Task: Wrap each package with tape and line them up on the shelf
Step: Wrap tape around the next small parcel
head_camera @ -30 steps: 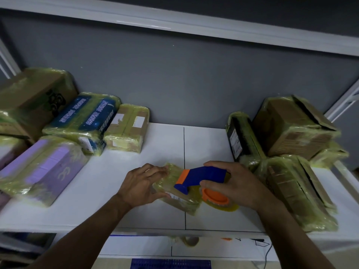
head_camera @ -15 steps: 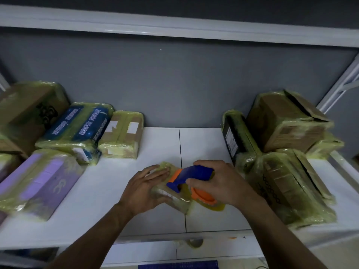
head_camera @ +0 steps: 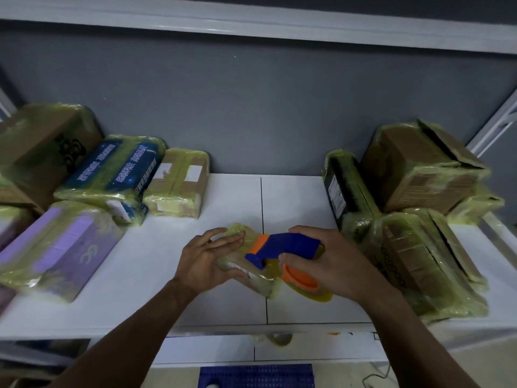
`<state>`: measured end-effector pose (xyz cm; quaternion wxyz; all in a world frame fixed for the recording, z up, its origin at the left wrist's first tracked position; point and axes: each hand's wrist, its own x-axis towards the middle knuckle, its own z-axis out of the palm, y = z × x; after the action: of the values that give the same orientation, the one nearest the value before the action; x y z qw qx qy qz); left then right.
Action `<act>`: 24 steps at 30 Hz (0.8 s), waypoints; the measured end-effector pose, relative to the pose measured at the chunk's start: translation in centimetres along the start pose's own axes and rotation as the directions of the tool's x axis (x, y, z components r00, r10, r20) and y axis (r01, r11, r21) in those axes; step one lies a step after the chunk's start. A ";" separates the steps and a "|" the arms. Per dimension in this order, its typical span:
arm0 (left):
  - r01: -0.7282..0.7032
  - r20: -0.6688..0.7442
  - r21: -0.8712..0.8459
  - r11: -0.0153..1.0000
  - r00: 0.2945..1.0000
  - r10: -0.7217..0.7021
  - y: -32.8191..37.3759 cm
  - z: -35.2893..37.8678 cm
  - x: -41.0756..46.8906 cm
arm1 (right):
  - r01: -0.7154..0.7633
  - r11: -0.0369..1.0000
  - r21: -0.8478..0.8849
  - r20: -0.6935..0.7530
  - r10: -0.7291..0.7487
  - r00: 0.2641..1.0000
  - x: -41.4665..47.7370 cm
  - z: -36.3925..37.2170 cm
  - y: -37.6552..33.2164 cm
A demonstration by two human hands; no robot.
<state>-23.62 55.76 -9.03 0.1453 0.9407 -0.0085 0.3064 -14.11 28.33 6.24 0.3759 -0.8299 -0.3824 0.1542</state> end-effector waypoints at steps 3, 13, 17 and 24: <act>-0.003 -0.001 0.011 1.000 1.000 0.003 0.0 0.0 0.0 | -0.011 1.000 0.017 -0.003 0.011 1.000 -0.7 -0.3 0.4; -0.056 0.103 0.143 0.988 0.994 0.041 -1.3 -0.4 0.8 | -0.026 0.995 0.095 -0.064 0.032 0.997 -1.8 0.7 1.9; -0.058 0.105 0.216 0.975 0.994 0.036 -1.8 -1.1 1.1 | -0.002 0.995 0.102 -0.109 0.014 0.994 -1.5 2.4 1.8; -0.067 0.104 0.068 0.995 0.993 0.059 1.5 1.4 0.6 | -0.020 0.991 0.135 -0.072 0.030 0.997 -1.2 1.9 1.6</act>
<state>-22.49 53.96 -9.31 0.1014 0.9589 -0.0347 0.2626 -15.08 27.73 3.78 0.4427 -0.8127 -0.3464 0.1533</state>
